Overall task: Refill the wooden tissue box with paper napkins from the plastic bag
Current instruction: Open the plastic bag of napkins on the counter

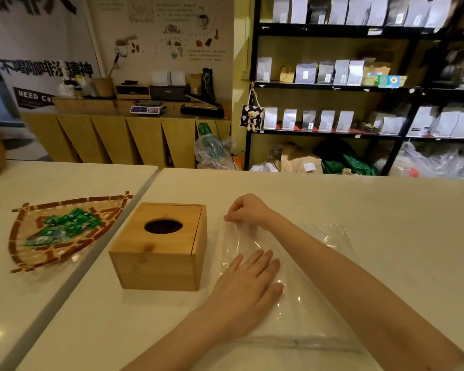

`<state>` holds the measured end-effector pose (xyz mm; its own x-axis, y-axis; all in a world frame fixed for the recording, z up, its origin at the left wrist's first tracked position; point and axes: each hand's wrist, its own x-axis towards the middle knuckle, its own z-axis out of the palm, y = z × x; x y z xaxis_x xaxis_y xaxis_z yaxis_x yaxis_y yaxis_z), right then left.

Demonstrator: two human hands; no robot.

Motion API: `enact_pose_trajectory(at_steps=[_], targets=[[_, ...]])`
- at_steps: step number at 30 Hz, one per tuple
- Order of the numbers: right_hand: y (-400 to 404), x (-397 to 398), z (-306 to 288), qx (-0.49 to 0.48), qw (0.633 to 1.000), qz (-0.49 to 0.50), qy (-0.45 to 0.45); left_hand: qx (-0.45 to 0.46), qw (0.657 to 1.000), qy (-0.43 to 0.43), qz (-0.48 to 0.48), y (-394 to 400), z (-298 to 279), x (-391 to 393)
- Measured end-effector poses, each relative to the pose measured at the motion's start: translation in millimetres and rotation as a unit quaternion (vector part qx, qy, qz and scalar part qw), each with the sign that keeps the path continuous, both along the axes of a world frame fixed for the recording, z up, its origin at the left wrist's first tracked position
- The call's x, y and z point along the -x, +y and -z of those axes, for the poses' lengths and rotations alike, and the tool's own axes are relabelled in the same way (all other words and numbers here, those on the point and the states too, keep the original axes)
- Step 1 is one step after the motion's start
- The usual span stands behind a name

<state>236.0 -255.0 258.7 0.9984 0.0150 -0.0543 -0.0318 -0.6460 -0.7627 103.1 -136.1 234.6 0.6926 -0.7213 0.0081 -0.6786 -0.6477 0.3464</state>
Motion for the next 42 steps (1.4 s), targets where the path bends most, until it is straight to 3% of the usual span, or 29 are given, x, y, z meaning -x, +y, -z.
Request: enact_pose_trajectory(at_steps=[8,14,18,29,35,42], targets=[[-53,61,-36,0.054,0.993,0.016,-0.102,-0.003,1.000,0.000,0.011,3,2,-3],[-135,142,-46,0.084,0.992,0.079,-0.051,0.016,0.996,-0.021,0.080,-22,-27,-14],[-165,174,-34,0.105,0.985,0.136,-0.027,0.017,0.991,0.016,0.130,-73,-48,-23],[-169,204,2,0.013,0.978,0.207,0.036,0.000,0.982,0.090,0.167,-125,-18,-40],[-162,201,16,-0.029,0.960,0.276,-0.030,0.017,0.978,0.130,0.165,-123,-13,-40],[-161,196,18,0.008,0.964,0.262,-0.047,0.041,0.970,0.192,0.141,-125,-4,-47]])
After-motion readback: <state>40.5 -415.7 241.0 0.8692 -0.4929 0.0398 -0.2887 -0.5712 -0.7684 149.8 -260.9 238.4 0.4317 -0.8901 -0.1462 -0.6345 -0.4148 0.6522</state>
